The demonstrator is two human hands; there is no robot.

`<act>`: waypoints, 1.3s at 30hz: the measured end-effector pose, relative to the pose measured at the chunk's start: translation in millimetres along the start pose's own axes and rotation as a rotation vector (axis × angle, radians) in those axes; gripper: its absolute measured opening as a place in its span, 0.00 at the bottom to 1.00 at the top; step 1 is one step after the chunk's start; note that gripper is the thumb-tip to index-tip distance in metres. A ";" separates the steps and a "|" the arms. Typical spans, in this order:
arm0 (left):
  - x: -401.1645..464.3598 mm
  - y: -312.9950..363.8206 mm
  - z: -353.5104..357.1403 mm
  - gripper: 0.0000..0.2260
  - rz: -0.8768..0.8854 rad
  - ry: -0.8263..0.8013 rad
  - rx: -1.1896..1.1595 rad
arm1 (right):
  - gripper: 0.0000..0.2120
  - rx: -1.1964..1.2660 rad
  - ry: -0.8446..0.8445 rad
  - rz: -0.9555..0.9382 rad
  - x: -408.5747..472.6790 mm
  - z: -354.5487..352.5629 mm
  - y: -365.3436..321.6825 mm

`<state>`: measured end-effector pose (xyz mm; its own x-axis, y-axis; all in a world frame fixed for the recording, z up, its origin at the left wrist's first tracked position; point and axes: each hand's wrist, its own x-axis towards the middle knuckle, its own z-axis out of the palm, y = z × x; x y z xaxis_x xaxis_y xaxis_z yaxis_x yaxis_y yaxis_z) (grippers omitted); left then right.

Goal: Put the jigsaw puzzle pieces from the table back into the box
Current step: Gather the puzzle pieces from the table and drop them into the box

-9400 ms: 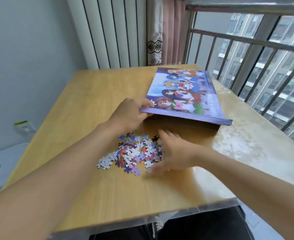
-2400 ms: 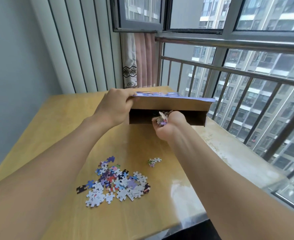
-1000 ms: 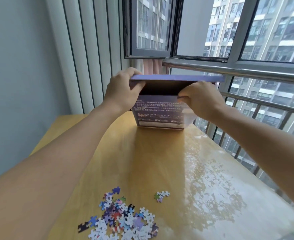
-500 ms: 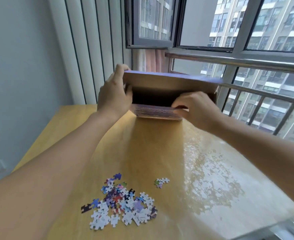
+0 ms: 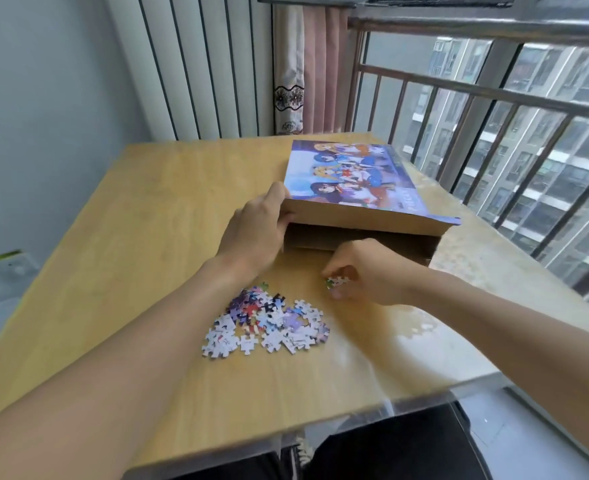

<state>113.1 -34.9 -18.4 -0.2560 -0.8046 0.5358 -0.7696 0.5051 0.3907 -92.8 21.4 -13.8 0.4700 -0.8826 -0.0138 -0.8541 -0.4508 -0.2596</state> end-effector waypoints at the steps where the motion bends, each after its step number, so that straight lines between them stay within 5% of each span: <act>1: -1.8 0.0 3.2 0.09 -0.007 -0.008 0.002 | 0.12 0.027 -0.005 0.016 0.5 -1.0 -2.4; 5: -6.9 0.7 4.8 0.08 -0.028 0.010 -0.013 | 0.10 0.066 -0.038 0.073 1.9 0.3 -7.6; 13: -32.6 -18.3 -15.9 0.22 -0.162 -0.212 -0.214 | 0.12 0.212 -0.126 0.172 9.4 -1.6 -15.5; 16: -47.9 -31.4 -29.3 0.20 -0.249 -0.245 -0.207 | 0.14 0.250 -0.134 0.189 10.9 -0.5 -20.0; 22: -72.3 -25.1 -31.4 0.05 -0.424 0.020 -0.597 | 0.17 0.316 -0.112 0.204 5.9 -0.4 -22.9; 27: -73.3 0.0 -28.1 0.02 -0.484 0.076 -0.850 | 0.21 0.389 -0.099 0.201 3.8 1.2 -25.2; 33: -69.1 21.0 -15.3 0.02 -0.617 -0.007 -1.088 | 0.20 0.656 -0.085 0.146 -0.5 4.6 -22.3; 39: -71.9 30.8 -17.2 0.08 -0.736 0.187 -1.365 | 0.17 1.304 0.091 0.101 2.7 -2.5 -46.3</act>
<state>117.9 43.9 -32.0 0.0777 -0.9965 -0.0301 0.4319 0.0064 0.9019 -52.6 39.5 0.6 0.3566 -0.9336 -0.0360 -0.0181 0.0317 -0.9993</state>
